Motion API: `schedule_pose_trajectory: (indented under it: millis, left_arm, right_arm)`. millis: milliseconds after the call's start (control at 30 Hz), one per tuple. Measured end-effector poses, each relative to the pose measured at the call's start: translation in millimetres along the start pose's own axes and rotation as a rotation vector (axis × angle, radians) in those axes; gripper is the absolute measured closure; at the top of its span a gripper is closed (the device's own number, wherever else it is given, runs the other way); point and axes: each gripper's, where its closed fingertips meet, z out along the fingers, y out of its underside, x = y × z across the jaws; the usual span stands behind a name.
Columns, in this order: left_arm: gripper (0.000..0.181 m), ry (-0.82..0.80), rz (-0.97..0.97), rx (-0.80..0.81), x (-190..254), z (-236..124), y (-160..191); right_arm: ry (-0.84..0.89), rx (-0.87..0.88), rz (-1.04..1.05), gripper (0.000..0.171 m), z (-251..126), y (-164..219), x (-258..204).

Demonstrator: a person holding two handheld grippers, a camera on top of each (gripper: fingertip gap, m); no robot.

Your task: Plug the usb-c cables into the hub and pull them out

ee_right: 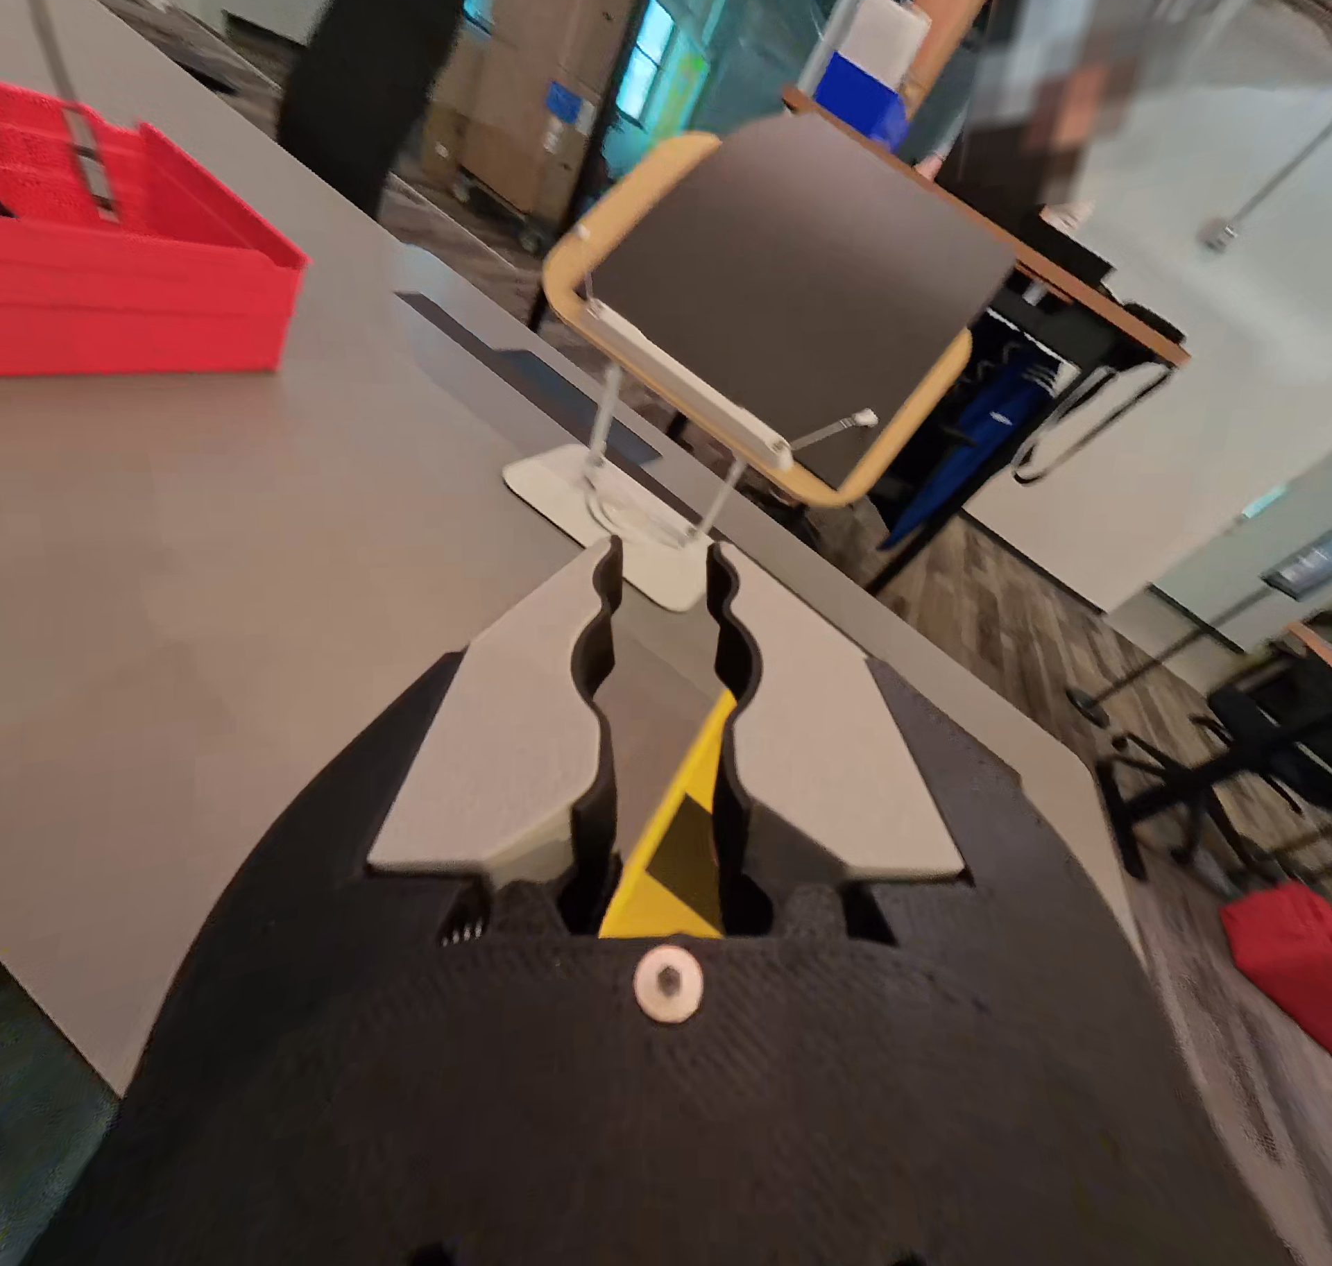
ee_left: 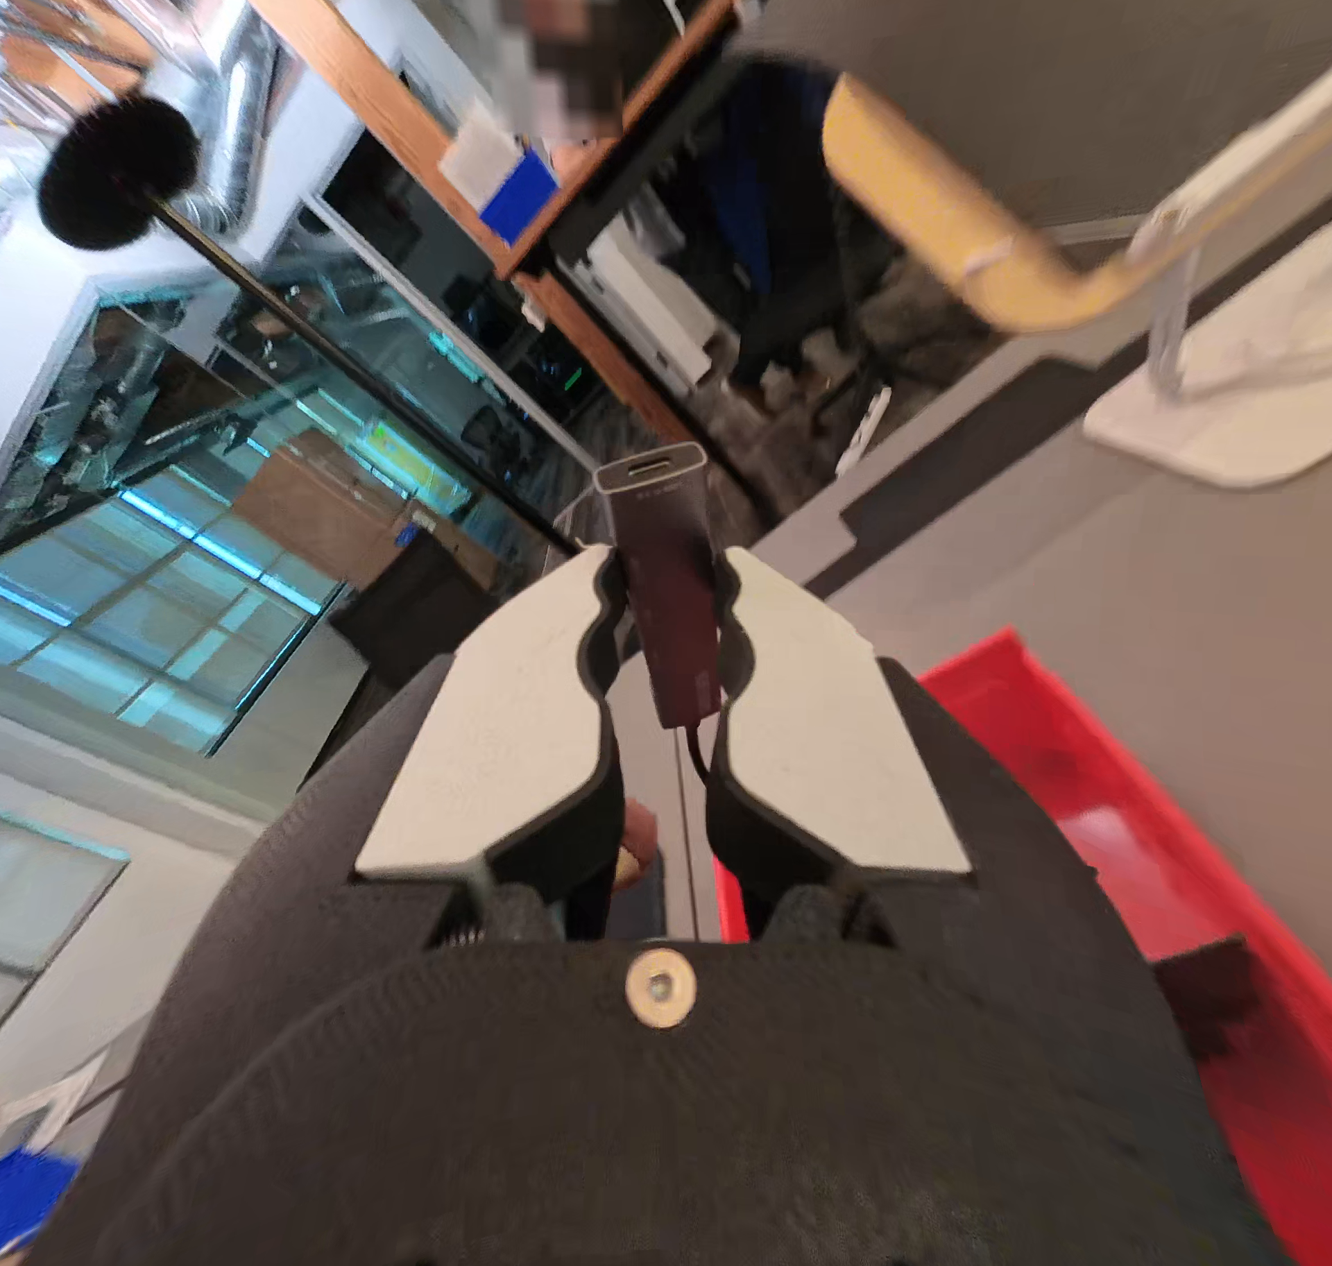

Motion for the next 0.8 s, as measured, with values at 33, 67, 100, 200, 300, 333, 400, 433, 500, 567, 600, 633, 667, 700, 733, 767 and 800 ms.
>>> schedule_pose_trajectory:
  millis: [33,67,100,200,300,333,400,433,500,567,600,633,667,700,733,767,800]
  left_arm:
    - [0.158,0.010,-0.026,0.039,-1,-5,-15]
    - [0.158,0.042,-0.054,0.086,2,-9,-30]
    - [0.158,0.094,-0.085,0.154,9,-14,-49]
    - [0.158,0.263,-0.176,0.274,40,-24,-92]
    - [0.158,0.480,-0.251,0.381,87,-34,-128]
    - [0.158,0.559,-0.267,0.419,104,-39,-138]
    - [0.158,0.692,-0.301,0.482,135,-46,-154]
    - [0.158,0.780,-0.307,0.502,153,-51,-161]
    - [0.158,0.908,-0.299,0.569,182,-63,-173]
    - [0.158,1.044,-0.289,0.623,206,-78,-182]
    - [0.158,1.088,-0.295,0.651,214,-84,-187]
    - [0.158,1.123,-0.306,0.677,219,-90,-192]
    - [0.158,1.154,-0.321,0.699,222,-95,-197]
    - [0.158,1.171,-0.342,0.721,223,-98,-201]
    - [0.158,1.186,-0.369,0.743,222,-101,-205]
    - [0.158,1.202,-0.395,0.758,221,-103,-207]
    - [0.158,1.208,-0.412,0.767,221,-103,-208]
  right_arm:
    - [-0.029,0.025,0.000,0.149,5,-9,-9]
    - [-0.063,0.045,0.003,0.147,11,-17,-18]
    - [-0.102,0.059,0.002,0.143,17,-25,-29]
    - [-0.187,0.116,-0.042,0.139,33,-50,-56]
    - [-0.265,0.176,-0.077,0.138,51,-72,-79]
    - [-0.302,0.197,-0.060,0.135,57,-78,-86]
    - [-0.391,0.229,0.004,0.133,68,-89,-99]
    - [-0.445,0.246,0.037,0.131,73,-94,-106]
    - [-0.573,0.273,0.117,0.124,82,-102,-121]
    - [-0.695,0.302,0.186,0.120,87,-108,-133]
    - [-0.737,0.332,0.215,0.119,89,-112,-136]
    - [-0.781,0.372,0.256,0.119,88,-116,-137]
    - [-0.840,0.416,0.309,0.122,85,-122,-139]
    - [-0.895,0.456,0.368,0.125,82,-127,-138]
    - [-0.931,0.491,0.426,0.130,80,-131,-136]
    - [-0.954,0.535,0.476,0.137,77,-135,-133]
    - [-0.961,0.580,0.518,0.145,75,-138,-130]
